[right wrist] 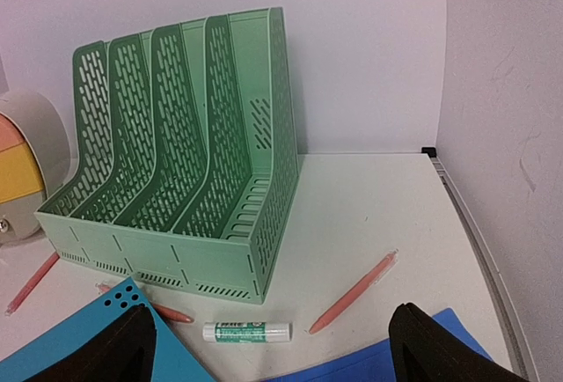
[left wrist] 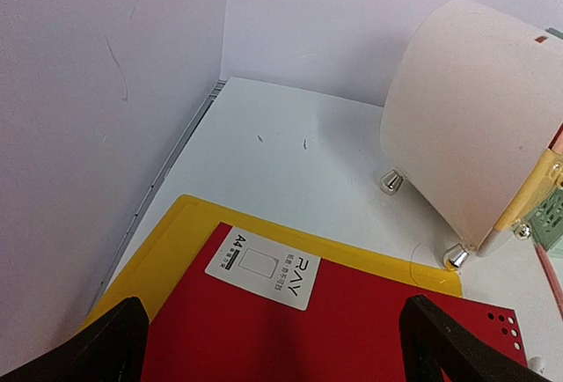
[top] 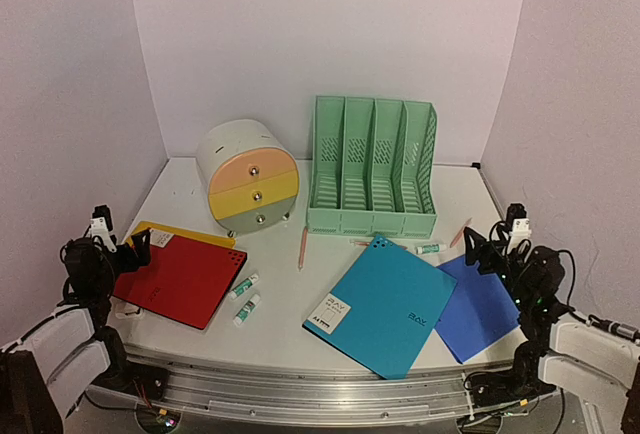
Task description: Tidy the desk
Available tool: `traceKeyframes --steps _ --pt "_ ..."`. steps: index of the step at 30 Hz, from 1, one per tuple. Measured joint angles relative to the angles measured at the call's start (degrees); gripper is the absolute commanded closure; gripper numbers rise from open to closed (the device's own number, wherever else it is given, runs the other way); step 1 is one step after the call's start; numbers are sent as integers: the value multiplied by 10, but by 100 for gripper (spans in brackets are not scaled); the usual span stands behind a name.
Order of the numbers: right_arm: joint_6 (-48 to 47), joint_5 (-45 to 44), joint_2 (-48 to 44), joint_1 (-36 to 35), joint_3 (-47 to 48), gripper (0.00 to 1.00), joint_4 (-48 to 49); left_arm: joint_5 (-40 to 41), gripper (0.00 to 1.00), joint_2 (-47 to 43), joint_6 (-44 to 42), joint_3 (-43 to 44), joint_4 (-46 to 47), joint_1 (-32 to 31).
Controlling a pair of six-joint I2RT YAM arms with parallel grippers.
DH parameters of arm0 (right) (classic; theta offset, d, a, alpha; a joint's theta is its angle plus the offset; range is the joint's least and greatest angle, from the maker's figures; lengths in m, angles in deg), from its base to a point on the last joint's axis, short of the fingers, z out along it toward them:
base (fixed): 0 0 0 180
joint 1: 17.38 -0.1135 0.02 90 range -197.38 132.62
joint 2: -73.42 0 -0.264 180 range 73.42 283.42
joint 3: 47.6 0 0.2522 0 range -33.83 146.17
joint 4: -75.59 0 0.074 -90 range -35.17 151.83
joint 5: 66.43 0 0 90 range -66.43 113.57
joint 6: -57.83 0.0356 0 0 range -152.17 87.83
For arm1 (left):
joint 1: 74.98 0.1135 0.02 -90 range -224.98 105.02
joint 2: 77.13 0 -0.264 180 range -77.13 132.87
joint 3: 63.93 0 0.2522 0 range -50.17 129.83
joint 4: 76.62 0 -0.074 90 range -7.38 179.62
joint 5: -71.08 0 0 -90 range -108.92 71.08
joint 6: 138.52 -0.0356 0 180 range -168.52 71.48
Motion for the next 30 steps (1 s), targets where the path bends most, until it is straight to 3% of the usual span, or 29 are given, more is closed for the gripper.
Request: traceKeyframes --steps 3,6,8,11,15,17,23,26,30 --pt "23 0 29 0 35 4 -39 -29 0 0 -23 2 1 1" --pt "58 7 63 0 114 4 -102 -125 0 2 -85 35 -49 2" --pt "84 20 85 0 171 4 -140 -196 1 8 -126 76 -83 2" --pt "125 59 120 0 252 6 -197 -312 11 20 -181 154 -135 2" --pt "185 115 157 0 308 11 -257 -438 16 48 -256 255 -217 -21" --pt "220 143 173 0 319 15 -287 -442 16 65 -308 301 -282 -86" --pt "324 198 228 -6 342 23 -370 -318 17 125 -412 411 -462 -440" --pt "368 196 253 -29 366 25 -430 -216 17 197 -443 458 -504 -556" --pt "420 179 274 -86 392 26 -499 -89 20 310 -510 480 -477 -714"
